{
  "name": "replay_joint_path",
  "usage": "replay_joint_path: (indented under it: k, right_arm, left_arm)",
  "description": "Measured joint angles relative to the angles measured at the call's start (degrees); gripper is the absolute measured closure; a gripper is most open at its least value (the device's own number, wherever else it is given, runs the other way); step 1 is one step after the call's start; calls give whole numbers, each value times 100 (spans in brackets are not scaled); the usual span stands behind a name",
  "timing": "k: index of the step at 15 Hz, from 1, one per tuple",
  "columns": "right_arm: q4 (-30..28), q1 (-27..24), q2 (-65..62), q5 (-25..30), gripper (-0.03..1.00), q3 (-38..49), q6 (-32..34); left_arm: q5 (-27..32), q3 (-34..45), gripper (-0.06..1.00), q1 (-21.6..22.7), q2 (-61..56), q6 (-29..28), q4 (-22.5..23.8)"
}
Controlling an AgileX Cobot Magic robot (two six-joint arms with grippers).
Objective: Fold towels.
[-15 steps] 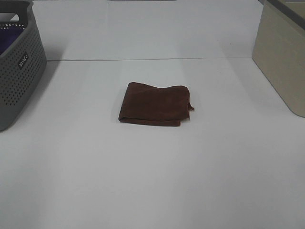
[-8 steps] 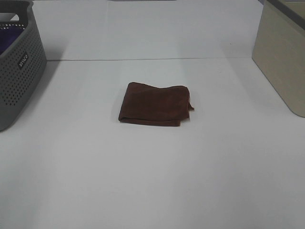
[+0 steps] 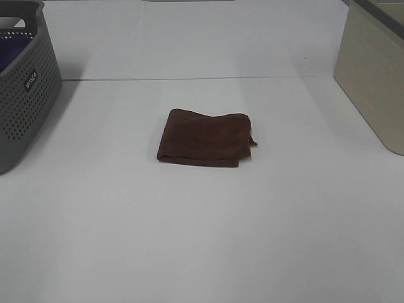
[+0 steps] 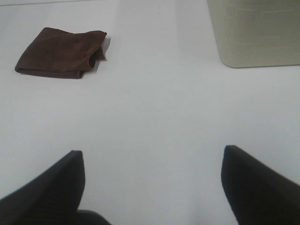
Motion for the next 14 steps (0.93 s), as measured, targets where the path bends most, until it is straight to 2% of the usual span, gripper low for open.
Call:
replay_joint_path:
  k: [14]
  right_arm:
    - [11,0,-57,0,21,0,0]
  left_arm:
    - [0,0,25,0,0,0,0]
